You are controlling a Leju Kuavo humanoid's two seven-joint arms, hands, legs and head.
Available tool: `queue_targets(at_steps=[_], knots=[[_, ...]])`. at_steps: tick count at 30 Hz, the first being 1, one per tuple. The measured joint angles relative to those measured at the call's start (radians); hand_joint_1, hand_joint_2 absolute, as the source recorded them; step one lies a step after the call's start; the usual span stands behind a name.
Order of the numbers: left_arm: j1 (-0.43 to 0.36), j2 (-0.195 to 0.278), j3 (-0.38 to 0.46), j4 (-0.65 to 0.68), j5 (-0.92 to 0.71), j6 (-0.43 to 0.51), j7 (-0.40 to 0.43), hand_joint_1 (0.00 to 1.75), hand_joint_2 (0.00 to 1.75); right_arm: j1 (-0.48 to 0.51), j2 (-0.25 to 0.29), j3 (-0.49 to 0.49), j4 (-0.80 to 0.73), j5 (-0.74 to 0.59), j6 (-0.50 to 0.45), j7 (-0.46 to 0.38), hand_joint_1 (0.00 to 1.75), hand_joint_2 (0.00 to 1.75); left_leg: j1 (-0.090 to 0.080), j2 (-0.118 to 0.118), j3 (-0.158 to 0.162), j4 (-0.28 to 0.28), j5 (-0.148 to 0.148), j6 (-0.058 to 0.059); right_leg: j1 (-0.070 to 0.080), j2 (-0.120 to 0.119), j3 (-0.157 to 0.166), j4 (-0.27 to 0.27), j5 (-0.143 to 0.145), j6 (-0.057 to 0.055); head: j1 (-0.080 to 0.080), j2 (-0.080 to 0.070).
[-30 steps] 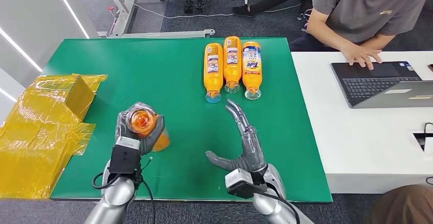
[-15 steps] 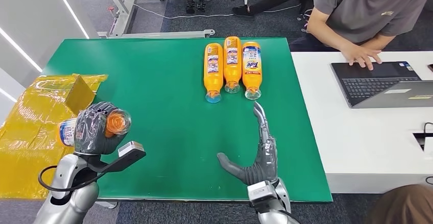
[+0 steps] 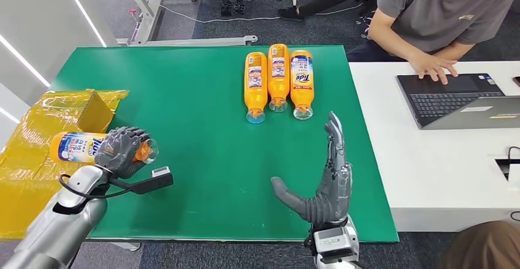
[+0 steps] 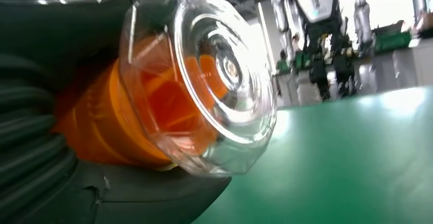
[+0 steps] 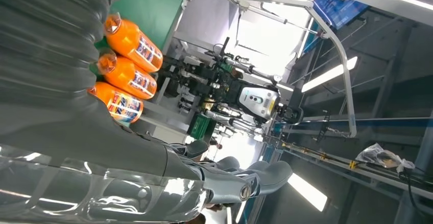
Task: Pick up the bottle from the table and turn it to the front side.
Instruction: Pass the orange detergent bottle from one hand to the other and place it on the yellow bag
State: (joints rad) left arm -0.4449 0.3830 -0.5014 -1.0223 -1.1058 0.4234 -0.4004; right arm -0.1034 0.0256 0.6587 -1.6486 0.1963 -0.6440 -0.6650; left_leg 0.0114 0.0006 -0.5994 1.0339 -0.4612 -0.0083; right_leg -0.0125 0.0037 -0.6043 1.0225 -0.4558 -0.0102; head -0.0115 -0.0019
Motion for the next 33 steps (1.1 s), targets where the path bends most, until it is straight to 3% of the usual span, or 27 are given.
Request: queue_targets(at_steps=[9,19,20,23,24,33], knots=[[-0.082,-0.004,-0.05,0.199,-0.055,0.011,0.008,1.75,1.75,0.012,0.034,-0.033,-0.023,0.032,0.017,0.017,0.0,1.75,0.0,0.0,0.0,0.0,0.0,0.0,0.0,0.0,-0.001,0.0,0.0,0.0,0.0,0.0],[-0.16,-0.029,-0.093,0.372,-0.093,-0.044,-0.007,1.75,1.75,0.022,0.044,-0.052,-0.025,0.033,-0.012,-0.002,0.0,1.75,0.0,0.0,0.0,0.0,0.0,0.0,0.0,0.0,0.0,0.0,0.0,0.0,0.0,0.0],[-0.162,-0.032,-0.094,0.379,-0.091,-0.043,-0.007,1.61,1.75,0.023,0.044,-0.052,-0.026,0.033,-0.014,-0.002,0.0,1.75,0.0,0.0,0.0,0.0,0.0,0.0,0.0,0.0,0.0,0.0,0.0,0.0,0.0,0.0],[-0.166,-0.039,-0.097,0.394,-0.086,-0.043,-0.009,0.3,1.75,0.025,0.044,-0.052,-0.028,0.033,-0.017,0.003,0.0,1.75,0.0,0.0,0.0,0.0,0.0,0.0,0.0,0.0,0.0,0.0,0.0,0.0,0.0,0.0],[-0.166,-0.041,-0.098,0.397,-0.084,-0.044,-0.009,0.0,1.75,0.025,0.044,-0.052,-0.029,0.034,-0.016,0.006,0.0,1.75,0.0,0.0,0.0,0.0,0.0,0.0,0.0,0.0,0.0,0.0,0.0,0.0,0.0,0.0],[-0.14,-0.02,-0.096,0.386,-0.008,-0.055,0.014,0.0,1.75,0.059,0.03,-0.048,-0.029,0.014,0.006,0.004,0.0,1.75,0.0,0.0,0.0,-0.001,0.0,0.0,0.0,0.0,0.0,0.0,0.0,0.0,0.0,0.0]])
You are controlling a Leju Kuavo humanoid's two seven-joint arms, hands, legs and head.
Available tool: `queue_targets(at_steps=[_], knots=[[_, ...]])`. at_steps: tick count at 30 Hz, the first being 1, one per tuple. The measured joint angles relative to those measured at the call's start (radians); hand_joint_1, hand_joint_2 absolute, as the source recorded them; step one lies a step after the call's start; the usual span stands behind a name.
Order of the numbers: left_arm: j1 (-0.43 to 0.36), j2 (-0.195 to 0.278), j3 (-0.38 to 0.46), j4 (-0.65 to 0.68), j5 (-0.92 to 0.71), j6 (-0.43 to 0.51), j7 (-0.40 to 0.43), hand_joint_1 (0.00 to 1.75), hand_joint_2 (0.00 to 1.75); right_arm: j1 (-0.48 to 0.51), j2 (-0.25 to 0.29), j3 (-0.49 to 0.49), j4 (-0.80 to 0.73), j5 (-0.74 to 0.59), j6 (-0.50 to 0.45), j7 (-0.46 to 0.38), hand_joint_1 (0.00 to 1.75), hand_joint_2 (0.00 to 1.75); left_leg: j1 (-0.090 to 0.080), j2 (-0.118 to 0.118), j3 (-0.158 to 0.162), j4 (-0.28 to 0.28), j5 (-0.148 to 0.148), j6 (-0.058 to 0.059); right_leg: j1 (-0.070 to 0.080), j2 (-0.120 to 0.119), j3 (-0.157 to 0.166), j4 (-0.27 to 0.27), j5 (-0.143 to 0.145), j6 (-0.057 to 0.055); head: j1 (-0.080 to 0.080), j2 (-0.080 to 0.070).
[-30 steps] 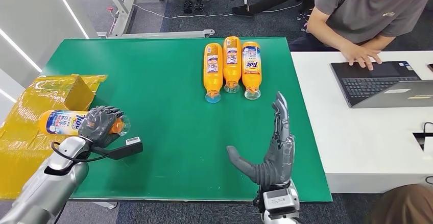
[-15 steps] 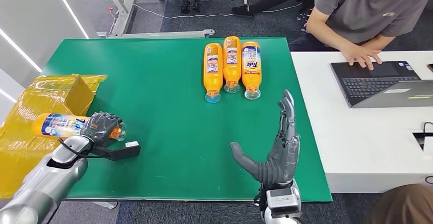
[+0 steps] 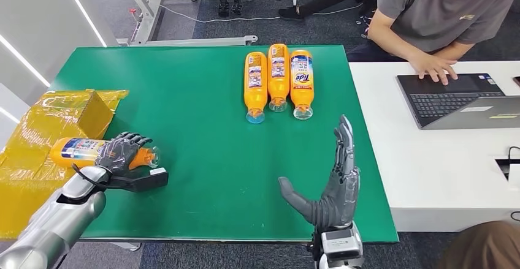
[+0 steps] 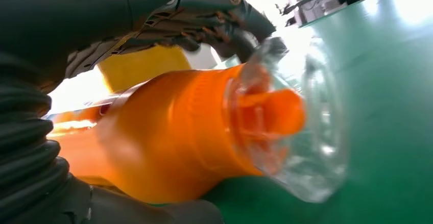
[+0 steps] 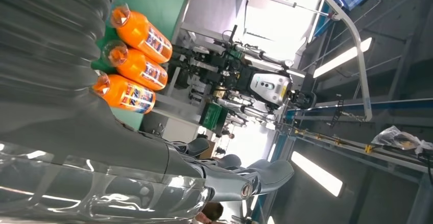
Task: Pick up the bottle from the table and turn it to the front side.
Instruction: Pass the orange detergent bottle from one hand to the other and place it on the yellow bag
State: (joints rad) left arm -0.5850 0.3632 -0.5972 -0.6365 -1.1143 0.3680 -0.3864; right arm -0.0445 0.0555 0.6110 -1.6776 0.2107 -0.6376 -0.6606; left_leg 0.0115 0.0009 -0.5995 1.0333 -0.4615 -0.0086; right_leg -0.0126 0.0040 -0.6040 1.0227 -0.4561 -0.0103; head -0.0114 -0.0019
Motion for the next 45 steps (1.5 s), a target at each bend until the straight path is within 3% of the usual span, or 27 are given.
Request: queue_targets(at_steps=[15,20,24,29,33,38,45], knots=[[0.241,0.155,0.151,-0.332,0.278,-0.238,-0.116,0.0,1.75,0.023,-0.048,0.022,0.02,-0.054,-0.005,-0.022,0.0,1.75,0.0,0.001,0.002,-0.001,0.0,0.0,0.0,0.001,0.001,0.0,-0.001,-0.001,0.0,0.0],[0.292,0.194,0.192,-0.415,0.352,-0.279,-0.155,0.0,1.75,0.023,-0.05,0.024,0.026,-0.054,-0.007,-0.022,0.0,1.75,0.0,0.001,0.001,-0.001,0.0,0.0,0.0,0.0,0.0,0.0,-0.001,-0.001,0.0,0.0],[0.33,0.205,0.242,-0.519,0.444,-0.256,-0.196,0.0,1.75,0.023,-0.05,0.024,0.025,-0.039,0.013,-0.012,0.0,1.75,0.0,0.0,0.001,-0.001,0.0,0.0,0.0,0.0,0.0,0.0,-0.001,-0.001,0.0,0.0],[0.354,0.168,0.323,-0.688,0.544,-0.125,-0.249,0.0,1.75,0.021,-0.047,0.024,0.025,-0.017,0.05,0.004,0.0,1.75,0.0,0.0,0.001,0.0,0.0,0.0,0.0,0.0,0.0,0.0,-0.001,-0.001,0.0,0.0],[0.354,0.118,0.361,-0.803,0.718,-0.067,-0.299,0.0,1.75,0.011,-0.039,0.024,0.028,-0.014,0.069,0.011,0.0,1.75,0.0,0.0,0.001,0.0,0.0,0.0,0.0,-0.001,0.0,-0.001,-0.001,-0.001,0.0,0.0],[0.353,0.023,0.368,-0.915,0.938,-0.062,-0.313,0.0,1.75,0.003,-0.035,0.032,0.042,-0.026,0.072,0.0,0.0,1.75,0.0,-0.001,0.001,0.0,0.0,0.0,0.0,-0.001,0.001,-0.001,-0.001,-0.001,0.0,0.0],[0.378,-0.125,0.323,-1.008,1.093,0.04,-0.314,0.0,1.75,0.001,-0.03,0.058,0.059,-0.042,0.064,-0.008,0.0,1.75,0.0,-0.001,0.001,0.0,-0.001,0.0,0.0,-0.001,0.001,-0.001,-0.001,-0.001,0.0,0.0]])
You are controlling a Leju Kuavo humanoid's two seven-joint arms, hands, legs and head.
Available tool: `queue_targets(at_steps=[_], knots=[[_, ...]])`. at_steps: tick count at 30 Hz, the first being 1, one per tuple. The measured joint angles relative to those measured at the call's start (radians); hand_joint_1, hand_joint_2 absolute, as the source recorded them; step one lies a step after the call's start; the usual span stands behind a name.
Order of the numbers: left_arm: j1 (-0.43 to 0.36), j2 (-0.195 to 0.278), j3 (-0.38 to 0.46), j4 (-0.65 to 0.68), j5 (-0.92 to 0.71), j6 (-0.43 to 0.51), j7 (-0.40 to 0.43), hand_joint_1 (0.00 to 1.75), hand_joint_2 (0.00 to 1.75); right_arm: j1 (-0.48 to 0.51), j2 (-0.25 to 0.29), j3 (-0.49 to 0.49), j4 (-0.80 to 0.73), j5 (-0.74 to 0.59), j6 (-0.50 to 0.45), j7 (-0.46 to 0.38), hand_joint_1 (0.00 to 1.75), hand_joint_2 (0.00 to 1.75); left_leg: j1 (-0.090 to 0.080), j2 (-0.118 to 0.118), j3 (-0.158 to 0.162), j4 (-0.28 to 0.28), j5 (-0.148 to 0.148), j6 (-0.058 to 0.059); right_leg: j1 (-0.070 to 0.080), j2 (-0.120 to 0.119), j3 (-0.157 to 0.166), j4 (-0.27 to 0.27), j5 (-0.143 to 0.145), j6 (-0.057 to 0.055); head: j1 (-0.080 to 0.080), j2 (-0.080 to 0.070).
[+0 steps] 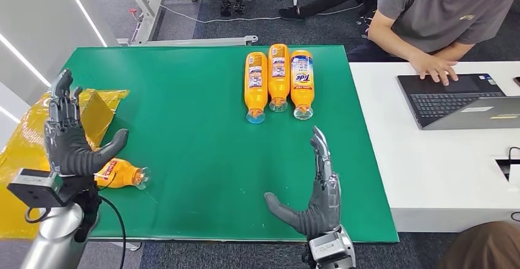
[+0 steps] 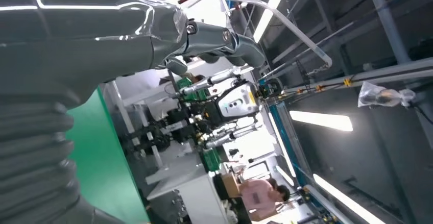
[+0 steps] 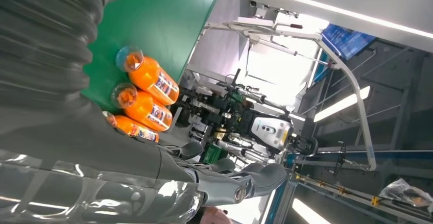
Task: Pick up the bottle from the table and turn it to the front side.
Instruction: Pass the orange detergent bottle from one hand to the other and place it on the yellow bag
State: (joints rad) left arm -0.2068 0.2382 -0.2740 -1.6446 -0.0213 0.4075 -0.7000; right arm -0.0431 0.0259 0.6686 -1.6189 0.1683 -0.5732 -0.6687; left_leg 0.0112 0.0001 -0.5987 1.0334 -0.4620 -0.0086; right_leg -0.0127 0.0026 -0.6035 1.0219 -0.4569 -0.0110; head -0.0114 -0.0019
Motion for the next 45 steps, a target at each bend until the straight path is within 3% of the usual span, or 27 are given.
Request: queue_targets(at_steps=[5,8,12,25,45], knots=[[0.086,-0.165,-0.05,-0.089,0.034,0.141,-0.001,0.0,1.75,-0.003,0.0,0.009,0.005,-0.032,-0.008,-0.018,0.0,1.75,0.0,0.0,-0.001,0.0,-0.001,0.0,0.0,0.0,0.0,-0.001,-0.001,0.001,0.0,0.0],[0.12,-0.227,-0.097,-0.126,0.05,0.222,-0.002,0.0,1.75,-0.01,0.0,0.011,0.006,-0.052,-0.015,-0.018,0.0,1.75,0.0,0.0,-0.001,0.0,-0.001,0.001,0.0,0.0,0.0,-0.002,-0.001,0.001,0.0,0.0],[0.158,-0.288,-0.118,-0.147,0.047,0.234,-0.002,0.0,1.75,-0.018,0.0,0.011,0.005,-0.048,-0.02,-0.004,0.0,1.75,0.0,0.0,-0.001,0.0,-0.001,0.001,0.0,0.0,0.0,-0.001,-0.001,0.001,0.0,0.0],[0.241,-0.324,-0.148,-0.168,-0.049,0.289,-0.002,0.0,1.75,0.027,0.0,0.009,0.005,-0.01,-0.04,0.0,0.0,1.75,0.0,0.0,-0.001,0.0,-0.001,0.001,0.0,0.0,0.0,-0.001,-0.001,0.001,0.0,0.0],[0.244,-0.325,-0.23,-0.151,-0.072,0.289,-0.002,0.0,1.75,0.048,-0.044,-0.001,-0.018,-0.028,-0.074,-0.021,0.0,1.75,0.0,0.0,-0.001,0.0,-0.002,0.001,0.0,0.0,0.0,-0.001,-0.001,0.001,0.0,0.0]])
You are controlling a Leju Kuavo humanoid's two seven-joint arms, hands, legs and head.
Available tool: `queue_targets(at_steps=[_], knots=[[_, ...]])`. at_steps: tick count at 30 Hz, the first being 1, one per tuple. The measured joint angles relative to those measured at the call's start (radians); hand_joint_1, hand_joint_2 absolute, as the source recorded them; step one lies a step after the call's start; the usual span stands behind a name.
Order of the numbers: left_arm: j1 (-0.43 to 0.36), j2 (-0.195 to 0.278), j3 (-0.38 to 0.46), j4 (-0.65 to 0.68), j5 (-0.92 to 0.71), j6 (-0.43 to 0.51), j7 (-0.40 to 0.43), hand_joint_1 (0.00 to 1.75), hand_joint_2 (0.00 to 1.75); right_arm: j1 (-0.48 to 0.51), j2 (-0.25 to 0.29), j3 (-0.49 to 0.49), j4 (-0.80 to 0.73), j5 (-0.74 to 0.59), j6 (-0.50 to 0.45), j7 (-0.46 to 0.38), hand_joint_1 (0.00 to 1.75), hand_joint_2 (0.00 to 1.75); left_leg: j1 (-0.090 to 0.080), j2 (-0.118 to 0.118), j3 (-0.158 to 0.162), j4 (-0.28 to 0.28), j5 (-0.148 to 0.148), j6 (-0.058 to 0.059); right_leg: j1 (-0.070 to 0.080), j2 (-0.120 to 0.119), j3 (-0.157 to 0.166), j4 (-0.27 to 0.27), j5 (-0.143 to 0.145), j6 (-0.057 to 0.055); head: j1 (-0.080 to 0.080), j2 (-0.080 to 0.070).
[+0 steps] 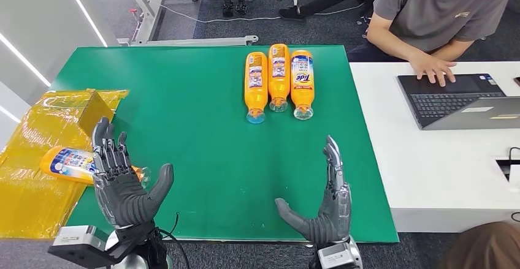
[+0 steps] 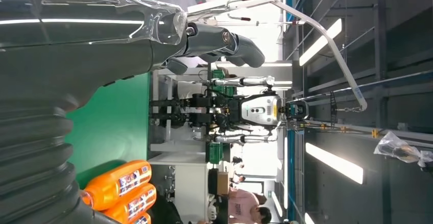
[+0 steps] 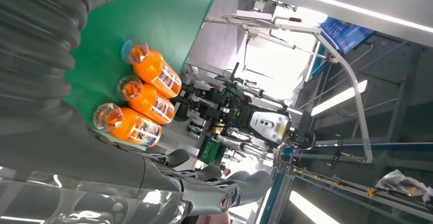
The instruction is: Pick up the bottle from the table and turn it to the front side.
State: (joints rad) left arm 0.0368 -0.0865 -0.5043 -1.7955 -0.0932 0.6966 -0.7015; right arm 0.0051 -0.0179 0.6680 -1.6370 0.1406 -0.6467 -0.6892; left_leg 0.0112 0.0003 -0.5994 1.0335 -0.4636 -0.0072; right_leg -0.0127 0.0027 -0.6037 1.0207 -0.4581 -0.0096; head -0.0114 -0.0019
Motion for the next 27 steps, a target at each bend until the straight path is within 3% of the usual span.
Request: queue_targets(at_steps=[14,27], knots=[[0.014,-0.002,0.018,0.0,-0.027,0.001,0.0,0.0,1.75,-0.014,-0.01,0.018,0.037,-0.063,0.001,-0.007,0.0,1.75,0.0,0.0,0.0,0.0,0.0,0.0,0.0,0.0,0.0,0.0,0.0,0.0,0.0,0.0],[0.014,-0.001,0.02,0.001,-0.014,0.001,0.0,0.0,1.75,-0.073,-0.015,0.036,0.084,-0.025,-0.052,-0.009,0.0,1.75,0.0,0.0,0.0,0.0,0.0,0.0,0.0,0.0,0.0,0.0,0.0,0.0,0.0,0.0]])
